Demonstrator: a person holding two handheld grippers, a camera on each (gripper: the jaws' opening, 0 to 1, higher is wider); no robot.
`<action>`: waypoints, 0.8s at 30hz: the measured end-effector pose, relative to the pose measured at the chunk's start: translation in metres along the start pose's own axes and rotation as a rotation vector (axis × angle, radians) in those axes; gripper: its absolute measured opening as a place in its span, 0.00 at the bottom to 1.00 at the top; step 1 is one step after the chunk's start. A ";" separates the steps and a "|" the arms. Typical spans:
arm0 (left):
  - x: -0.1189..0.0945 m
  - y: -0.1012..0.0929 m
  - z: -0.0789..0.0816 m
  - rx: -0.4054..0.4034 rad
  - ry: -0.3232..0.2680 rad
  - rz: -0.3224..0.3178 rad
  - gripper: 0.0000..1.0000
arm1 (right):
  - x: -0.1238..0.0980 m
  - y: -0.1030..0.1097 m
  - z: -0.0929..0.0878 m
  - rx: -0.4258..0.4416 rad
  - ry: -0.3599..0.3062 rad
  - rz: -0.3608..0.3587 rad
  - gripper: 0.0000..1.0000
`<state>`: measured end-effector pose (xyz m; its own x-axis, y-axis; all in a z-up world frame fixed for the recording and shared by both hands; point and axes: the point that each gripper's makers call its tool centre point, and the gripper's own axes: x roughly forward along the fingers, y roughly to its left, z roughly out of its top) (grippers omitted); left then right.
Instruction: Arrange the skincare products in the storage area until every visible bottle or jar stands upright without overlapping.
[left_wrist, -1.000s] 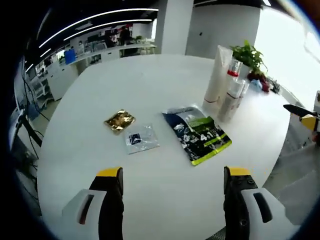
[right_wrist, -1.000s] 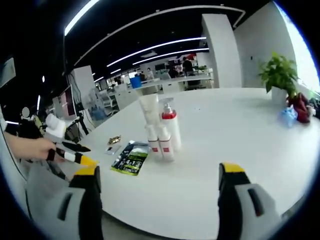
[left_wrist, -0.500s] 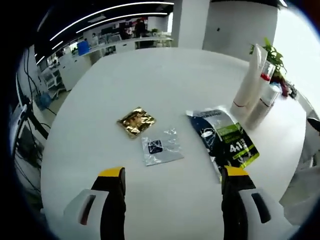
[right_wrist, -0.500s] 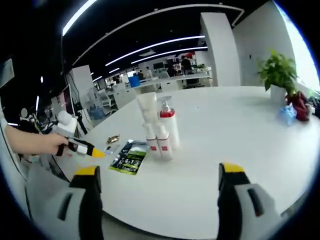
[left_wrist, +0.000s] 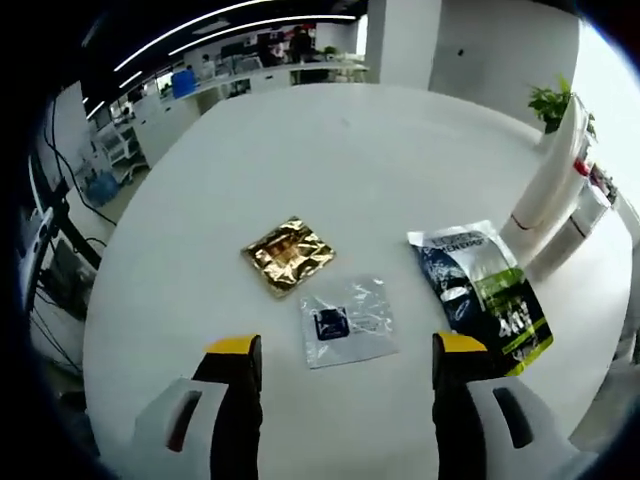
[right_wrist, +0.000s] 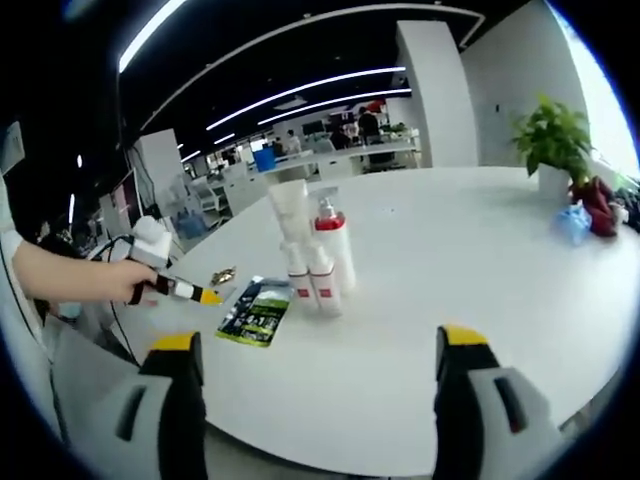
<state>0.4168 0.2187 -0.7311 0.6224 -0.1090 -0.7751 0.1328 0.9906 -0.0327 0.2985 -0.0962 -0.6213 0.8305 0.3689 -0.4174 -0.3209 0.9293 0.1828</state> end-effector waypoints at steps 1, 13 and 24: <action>0.001 0.000 0.000 0.004 0.003 0.006 0.63 | 0.000 0.000 0.000 0.001 0.001 -0.001 0.97; 0.010 0.003 -0.005 -0.007 0.046 0.025 0.49 | 0.001 -0.001 -0.001 0.001 0.005 -0.007 0.96; 0.011 0.002 -0.005 -0.012 0.056 0.029 0.38 | 0.000 -0.001 -0.001 0.008 0.002 -0.010 0.96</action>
<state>0.4204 0.2202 -0.7424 0.5820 -0.0757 -0.8097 0.1054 0.9943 -0.0171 0.2989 -0.0973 -0.6223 0.8326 0.3600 -0.4208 -0.3095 0.9326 0.1855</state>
